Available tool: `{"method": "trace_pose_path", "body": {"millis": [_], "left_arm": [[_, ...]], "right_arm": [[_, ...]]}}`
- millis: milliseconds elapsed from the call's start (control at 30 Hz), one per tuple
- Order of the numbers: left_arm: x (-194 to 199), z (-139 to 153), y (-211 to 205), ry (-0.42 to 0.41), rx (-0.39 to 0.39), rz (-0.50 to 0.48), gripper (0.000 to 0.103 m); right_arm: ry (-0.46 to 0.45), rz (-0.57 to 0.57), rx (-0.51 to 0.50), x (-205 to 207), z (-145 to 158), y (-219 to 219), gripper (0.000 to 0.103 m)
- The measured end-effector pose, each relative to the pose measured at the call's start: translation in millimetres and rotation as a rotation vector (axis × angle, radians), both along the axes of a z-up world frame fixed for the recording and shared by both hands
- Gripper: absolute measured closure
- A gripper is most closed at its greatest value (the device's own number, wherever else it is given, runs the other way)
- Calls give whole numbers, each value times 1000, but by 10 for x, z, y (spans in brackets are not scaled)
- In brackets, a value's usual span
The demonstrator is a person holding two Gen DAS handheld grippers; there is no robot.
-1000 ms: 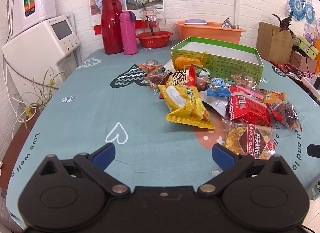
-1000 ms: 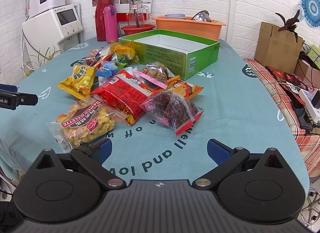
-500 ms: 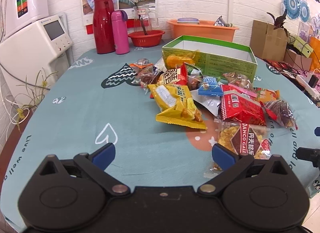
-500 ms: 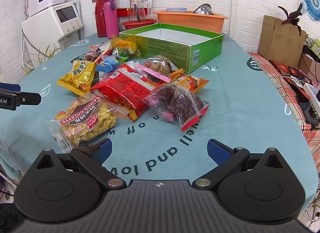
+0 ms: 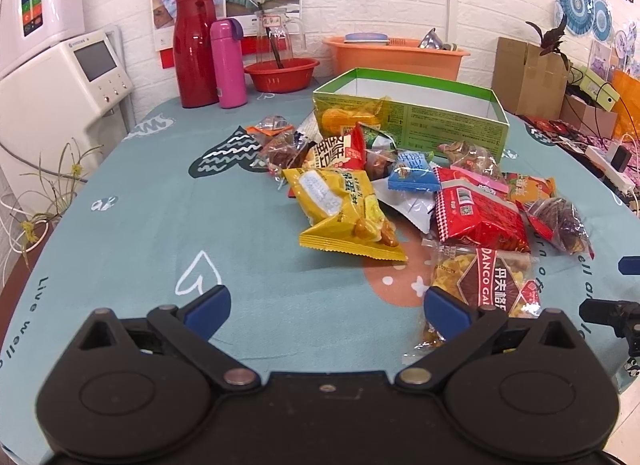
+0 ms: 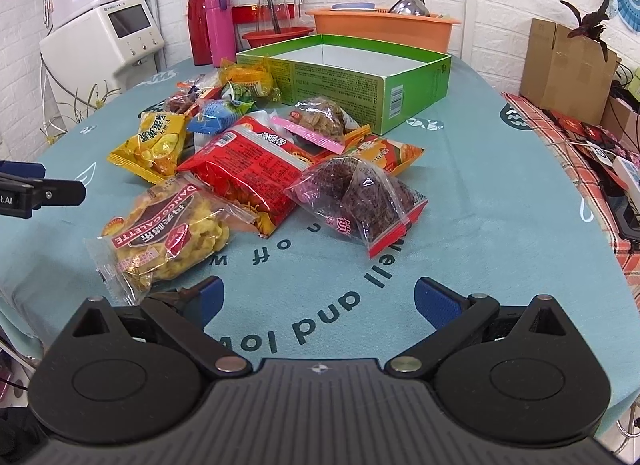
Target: Organize snacks
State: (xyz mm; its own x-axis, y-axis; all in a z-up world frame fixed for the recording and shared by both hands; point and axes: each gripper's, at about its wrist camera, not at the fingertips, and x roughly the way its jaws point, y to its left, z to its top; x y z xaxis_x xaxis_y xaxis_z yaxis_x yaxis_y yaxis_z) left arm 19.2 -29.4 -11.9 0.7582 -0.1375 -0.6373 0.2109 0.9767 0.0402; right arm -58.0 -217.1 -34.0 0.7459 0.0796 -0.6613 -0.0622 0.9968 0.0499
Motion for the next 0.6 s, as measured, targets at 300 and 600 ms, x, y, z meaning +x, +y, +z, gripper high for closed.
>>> {"method": "trace_pose_path", "body": {"millis": [300,600], "left_arm": [[21,-19,-81,0,-1,-58,0],[129,-63,-113,103,-110,-208,0]], "right_arm": [[11,9,5,46,-24,15,0],[-31,94,223,36,-61,-68,0]]}}
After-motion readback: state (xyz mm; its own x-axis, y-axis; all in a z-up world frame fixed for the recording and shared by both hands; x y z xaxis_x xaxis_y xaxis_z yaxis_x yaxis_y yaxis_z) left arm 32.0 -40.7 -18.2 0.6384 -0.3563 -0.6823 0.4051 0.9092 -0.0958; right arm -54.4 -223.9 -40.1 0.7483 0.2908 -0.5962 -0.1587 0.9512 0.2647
